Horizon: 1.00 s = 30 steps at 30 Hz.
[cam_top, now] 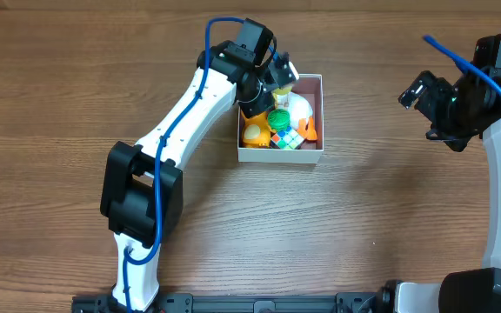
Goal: Pack container
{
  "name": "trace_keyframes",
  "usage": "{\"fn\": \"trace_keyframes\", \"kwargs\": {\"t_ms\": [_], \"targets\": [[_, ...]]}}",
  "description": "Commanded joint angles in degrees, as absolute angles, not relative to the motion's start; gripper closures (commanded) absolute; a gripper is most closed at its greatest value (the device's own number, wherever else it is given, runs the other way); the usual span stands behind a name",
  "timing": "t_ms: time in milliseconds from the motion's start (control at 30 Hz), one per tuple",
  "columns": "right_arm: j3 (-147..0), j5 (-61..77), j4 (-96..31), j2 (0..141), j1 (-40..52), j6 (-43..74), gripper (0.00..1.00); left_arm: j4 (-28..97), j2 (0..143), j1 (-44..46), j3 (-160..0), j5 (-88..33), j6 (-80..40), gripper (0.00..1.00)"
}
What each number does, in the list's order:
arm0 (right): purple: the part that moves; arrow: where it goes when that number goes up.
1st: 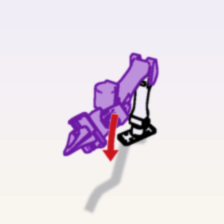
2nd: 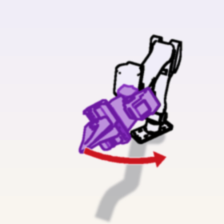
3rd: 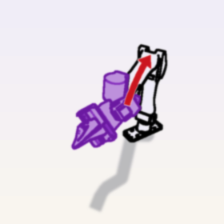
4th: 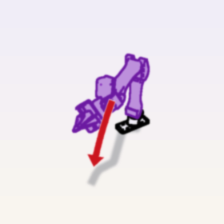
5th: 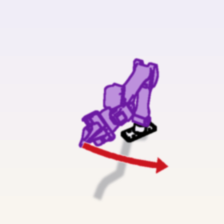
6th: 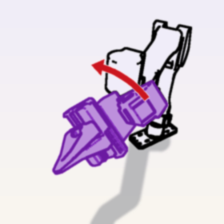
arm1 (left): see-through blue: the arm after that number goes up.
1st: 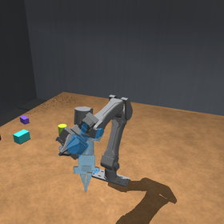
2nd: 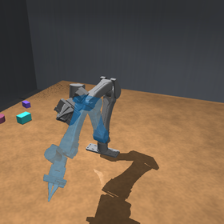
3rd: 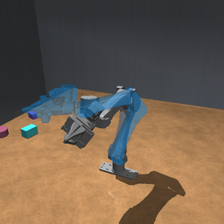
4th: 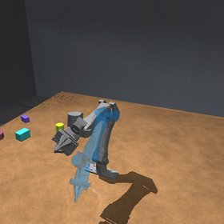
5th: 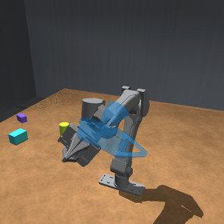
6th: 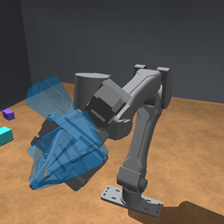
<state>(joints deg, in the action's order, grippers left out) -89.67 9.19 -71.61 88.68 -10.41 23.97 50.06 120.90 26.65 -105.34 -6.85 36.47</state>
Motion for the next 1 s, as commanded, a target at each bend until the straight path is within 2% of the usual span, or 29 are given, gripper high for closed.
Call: {"fn": "trace_keyframes", "kwargs": {"t_ms": [0,33,233,300,367,467,500,633,767,833,867,900,967], "targets": [[-89.9,9.3,-71.4,88.7,-10.5,24.3,0.0,47.0,120.7,27.2,-105.8,-5.8,47.9,0.92],[-89.9,9.3,-71.4,88.7,-10.5,24.3,0.0,45.7,120.7,27.2,-105.8,-5.8,48.1,0.81],[-89.9,9.3,-71.4,88.7,-10.5,24.3,0.0,41.3,120.7,27.1,-105.8,-5.5,48.0,0.6],[-89.9,9.3,-71.4,88.7,-10.5,24.3,0.0,41.7,120.2,27.2,-106.1,-3.0,44.6,0.54],[-89.9,9.3,-71.4,88.7,-10.5,24.3,0.0,42.5,117.9,27.5,-107.8,5.0,34.8,0.54],[-89.9,9.3,-71.4,88.7,-10.5,24.3,0.0,48.9,111.1,27.1,-111.6,6.8,23.0,0.52],[-89.9,9.3,-71.4,88.7,-10.5,24.3,0.0,53.4,105.9,26.8,-112.6,6.9,17.1,0.52],[-89.9,9.3,-71.4,88.7,-10.5,24.3,0.0,67.2,93.1,24.7,-112.7,9.2,6.4,0.51],[-89.9,9.3,-71.4,88.7,-10.5,24.3,0.0,86.1,81.8,16.1,-112.7,9.6,-2.8,0.48],[-89.9,9.3,-71.4,88.7,-10.5,24.3,0.0,92.8,77.9,10.3,-112.7,9.6,-3.1,0.37],[-89.9,9.3,-71.4,88.7,-10.5,24.3,0.0,94.7,76.6,8.0,-112.7,9.6,-2.7,0.16],[-89.9,9.3,-71.4,88.7,-10.5,24.3,0.0,96.3,75.2,5.6,-112.7,9.6,-2.3,0.0],[-89.9,9.3,-71.4,88.7,-10.5,24.3,0.0,96.7,72.7,2.9,-112.7,7.7,-2.4,0.0]]}}
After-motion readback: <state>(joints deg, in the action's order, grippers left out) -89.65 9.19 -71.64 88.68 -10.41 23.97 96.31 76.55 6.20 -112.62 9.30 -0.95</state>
